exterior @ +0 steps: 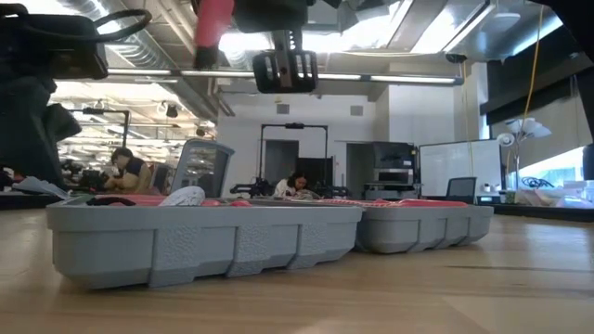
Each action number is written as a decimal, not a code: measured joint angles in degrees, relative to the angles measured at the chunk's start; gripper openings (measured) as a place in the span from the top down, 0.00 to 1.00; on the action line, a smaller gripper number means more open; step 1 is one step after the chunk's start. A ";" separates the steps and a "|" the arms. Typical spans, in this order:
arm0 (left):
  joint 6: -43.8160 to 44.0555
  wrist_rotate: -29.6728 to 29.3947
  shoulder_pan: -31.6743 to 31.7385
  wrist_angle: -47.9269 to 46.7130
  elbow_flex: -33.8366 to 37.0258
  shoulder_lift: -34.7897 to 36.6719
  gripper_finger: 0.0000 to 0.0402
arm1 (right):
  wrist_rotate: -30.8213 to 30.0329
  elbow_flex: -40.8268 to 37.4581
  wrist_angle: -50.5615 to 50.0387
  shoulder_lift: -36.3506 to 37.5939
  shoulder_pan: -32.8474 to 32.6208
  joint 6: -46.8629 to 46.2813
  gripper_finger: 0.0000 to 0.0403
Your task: Prefit tool cases
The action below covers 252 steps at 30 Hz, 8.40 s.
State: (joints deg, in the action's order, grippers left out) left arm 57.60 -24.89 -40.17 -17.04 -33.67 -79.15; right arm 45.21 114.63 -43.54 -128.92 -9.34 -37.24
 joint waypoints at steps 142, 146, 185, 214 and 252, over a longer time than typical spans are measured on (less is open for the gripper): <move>13.54 -7.96 1.92 12.52 -1.06 -4.56 1.00 | -32.59 -26.76 25.57 9.29 -3.98 -5.85 1.00; 25.55 -7.40 0.90 13.10 -4.12 -13.98 1.00 | -38.42 -27.86 27.84 9.04 -4.68 -2.39 1.00; 38.07 -14.85 -0.96 -19.07 -6.05 -5.46 1.00 | -37.43 -27.56 36.66 6.24 0.33 -0.43 1.00; 44.81 -10.48 0.05 -6.03 -9.99 -21.97 1.00 | -38.21 -26.91 48.03 -3.30 0.37 -9.42 1.00; 41.45 -12.85 0.65 -13.78 -8.52 -16.88 1.00 | -35.10 -27.39 50.91 -1.53 -2.18 -14.24 1.00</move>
State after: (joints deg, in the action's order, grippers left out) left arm 99.05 -37.75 -39.53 -30.82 -42.19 -96.03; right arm 10.11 87.24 7.37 -130.45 -11.52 -51.48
